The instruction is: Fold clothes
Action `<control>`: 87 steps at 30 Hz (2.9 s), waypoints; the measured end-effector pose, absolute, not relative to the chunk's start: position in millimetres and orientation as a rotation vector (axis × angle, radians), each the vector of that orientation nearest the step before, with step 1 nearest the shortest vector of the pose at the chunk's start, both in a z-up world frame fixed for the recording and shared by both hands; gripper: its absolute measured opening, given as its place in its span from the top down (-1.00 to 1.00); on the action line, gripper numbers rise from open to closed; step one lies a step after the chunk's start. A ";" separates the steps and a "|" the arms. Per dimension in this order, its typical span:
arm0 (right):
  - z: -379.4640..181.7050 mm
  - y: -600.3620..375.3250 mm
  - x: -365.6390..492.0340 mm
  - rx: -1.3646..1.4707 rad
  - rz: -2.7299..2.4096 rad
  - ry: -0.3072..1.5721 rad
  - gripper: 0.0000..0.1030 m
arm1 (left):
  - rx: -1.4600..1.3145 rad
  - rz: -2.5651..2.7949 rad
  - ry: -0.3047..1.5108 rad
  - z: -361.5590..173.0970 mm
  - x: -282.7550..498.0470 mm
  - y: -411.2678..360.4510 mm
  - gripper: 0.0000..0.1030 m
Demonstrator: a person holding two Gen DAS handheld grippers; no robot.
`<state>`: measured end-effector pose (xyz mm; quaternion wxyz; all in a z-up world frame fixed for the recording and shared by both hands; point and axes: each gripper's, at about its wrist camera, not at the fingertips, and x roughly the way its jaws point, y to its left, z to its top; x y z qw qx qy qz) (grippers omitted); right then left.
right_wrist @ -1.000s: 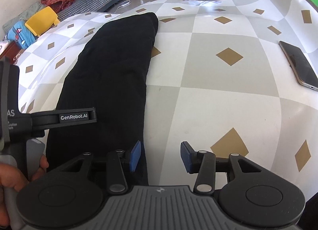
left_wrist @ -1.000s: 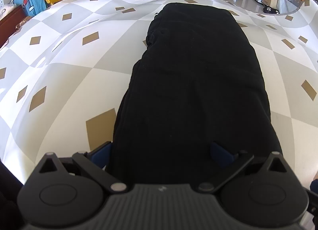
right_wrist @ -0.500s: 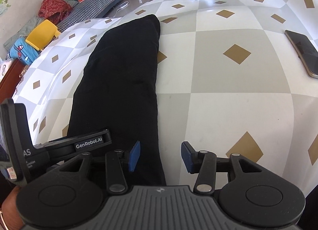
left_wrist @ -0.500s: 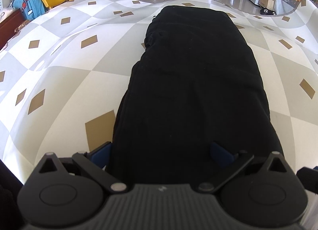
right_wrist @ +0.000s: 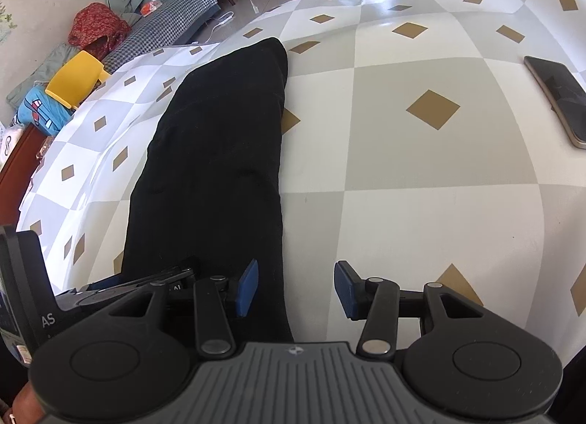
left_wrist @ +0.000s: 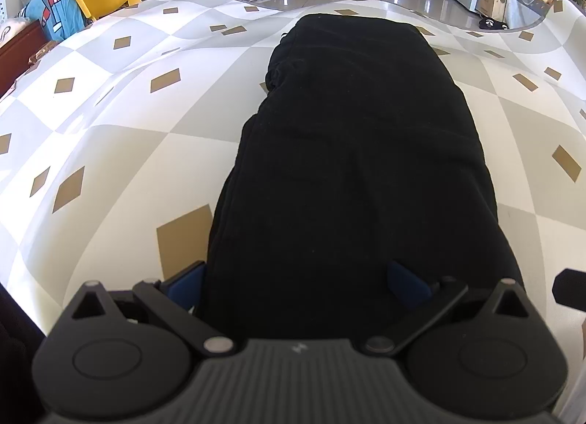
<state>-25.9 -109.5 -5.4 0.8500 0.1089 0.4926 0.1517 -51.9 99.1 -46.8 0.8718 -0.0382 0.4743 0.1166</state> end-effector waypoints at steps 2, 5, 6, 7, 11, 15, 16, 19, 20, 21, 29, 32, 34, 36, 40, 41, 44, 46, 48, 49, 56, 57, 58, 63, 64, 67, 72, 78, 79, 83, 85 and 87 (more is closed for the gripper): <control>-5.9 -108.5 -24.7 0.225 0.323 1.040 0.11 | -0.080 0.244 0.992 -46.9 -51.4 98.9 -1.00; -7.3 -108.2 -21.2 0.219 0.318 1.049 0.10 | -0.079 0.242 0.989 -46.5 -53.4 98.5 -1.00; -7.2 -108.3 -19.8 0.218 0.316 1.051 0.10 | -0.078 0.241 0.988 -46.6 -53.2 98.4 -1.00; -6.5 -108.2 -18.2 0.213 0.317 1.049 0.10 | -0.078 0.239 0.989 -46.6 -53.0 98.7 -1.00; 2.9 -104.1 -11.0 0.158 0.332 1.013 0.10 | -0.079 0.233 0.989 -46.7 -52.3 99.7 -1.00; 14.1 -100.7 2.8 0.128 0.386 0.979 0.10 | -0.080 0.229 0.987 -47.0 -51.7 100.3 -1.00; 16.8 -100.7 7.6 0.125 0.401 0.966 0.10 | -0.080 0.229 0.986 -47.1 -51.7 100.3 -1.00; 20.3 -99.7 23.7 0.108 0.441 0.930 0.09 | -0.080 0.228 0.985 -47.4 -51.7 100.4 -1.00; 20.1 -99.0 30.3 0.100 0.452 0.925 0.09 | -0.079 0.227 0.984 -47.5 -51.7 100.4 -1.00; 18.7 -98.2 37.6 0.095 0.462 0.925 0.09 | -0.079 0.227 0.984 -47.5 -51.7 100.5 -1.00; -4.4 -91.6 82.6 0.131 0.488 0.985 0.09 | -0.080 0.226 0.982 -48.0 -51.5 100.0 -1.00; -12.3 -90.8 96.7 0.165 0.494 1.000 0.09 | -0.081 0.225 0.982 -47.9 -51.6 99.9 -1.00; -16.7 -91.4 105.4 0.191 0.477 1.001 0.09 | -0.081 0.225 0.981 -47.9 -51.6 99.7 -1.00; -19.8 -91.7 112.2 0.202 0.465 0.999 0.09 | -0.081 0.225 0.981 -47.9 -51.7 99.6 -1.00; -25.9 -93.2 124.0 0.239 0.446 1.000 0.09 | -0.082 0.224 0.980 -47.9 -52.0 99.4 -1.00; -27.3 -93.6 127.3 0.249 0.441 1.004 0.09 | -0.082 0.224 0.980 -47.9 -52.1 99.3 -1.00; -30.5 -94.6 135.1 0.269 0.425 1.001 0.09 | -0.082 0.223 0.979 -48.0 -52.6 99.1 -1.00; -32.3 -95.2 140.2 0.282 0.415 0.996 0.09 | -0.082 0.222 0.979 -48.2 -52.2 99.2 -1.00; -33.7 -95.8 146.0 0.296 0.410 0.989 0.09 | -0.083 0.222 0.979 -48.2 -52.4 99.5 -1.00; -34.2 -95.7 148.9 0.302 0.407 0.985 0.09 | -0.083 0.222 0.978 -48.2 -52.5 99.7 -1.00; -38.3 -90.1 168.4 0.327 0.408 0.946 0.09 | -0.083 0.222 0.978 -48.6 -50.5 99.8 -1.00; -39.3 -88.3 171.0 0.332 0.409 0.944 0.09 | -0.083 0.222 0.978 -48.7 -50.5 99.9 -1.00; -40.1 -86.4 173.3 0.336 0.411 0.938 0.09 | -0.082 0.222 0.978 -48.8 -50.5 100.1 -1.00; -43.3 -74.4 182.1 0.340 0.428 0.889 0.09 | -0.081 0.219 0.976 -49.2 -48.7 99.7 -1.00; -44.0 -72.1 183.6 0.337 0.429 0.881 0.09 | -0.081 0.219 0.977 -49.4 -47.6 99.5 -1.00; -46.9 -67.0 187.9 0.345 0.431 0.867 0.09 | -0.081 0.217 0.977 -49.7 -45.1 99.0 -1.00; -50.0 -60.6 192.4 0.353 0.435 0.842 0.09 | -0.081 0.217 0.976 -49.7 -44.0 98.7 -1.00; -52.9 -53.4 192.9 0.328 0.444 0.817 0.32 | -0.081 0.218 0.976 -48.5 -47.9 97.9 -1.00; -53.1 -50.9 193.2 0.308 0.447 0.820 0.51 | -0.081 0.218 0.977 -48.6 -47.3 97.6 -1.00; -54.9 -50.4 193.3 0.296 0.436 0.827 0.84 | -0.083 0.222 0.978 -48.7 -44.8 96.9 -1.00; -55.0 -52.6 193.6 0.304 0.434 0.830 0.87 | -0.084 0.224 0.979 -47.9 -44.3 97.0 -1.00; -53.5 -55.5 193.1 0.304 0.415 0.828 0.88 | -0.084 0.224 0.980 -46.7 -43.7 96.9 -1.00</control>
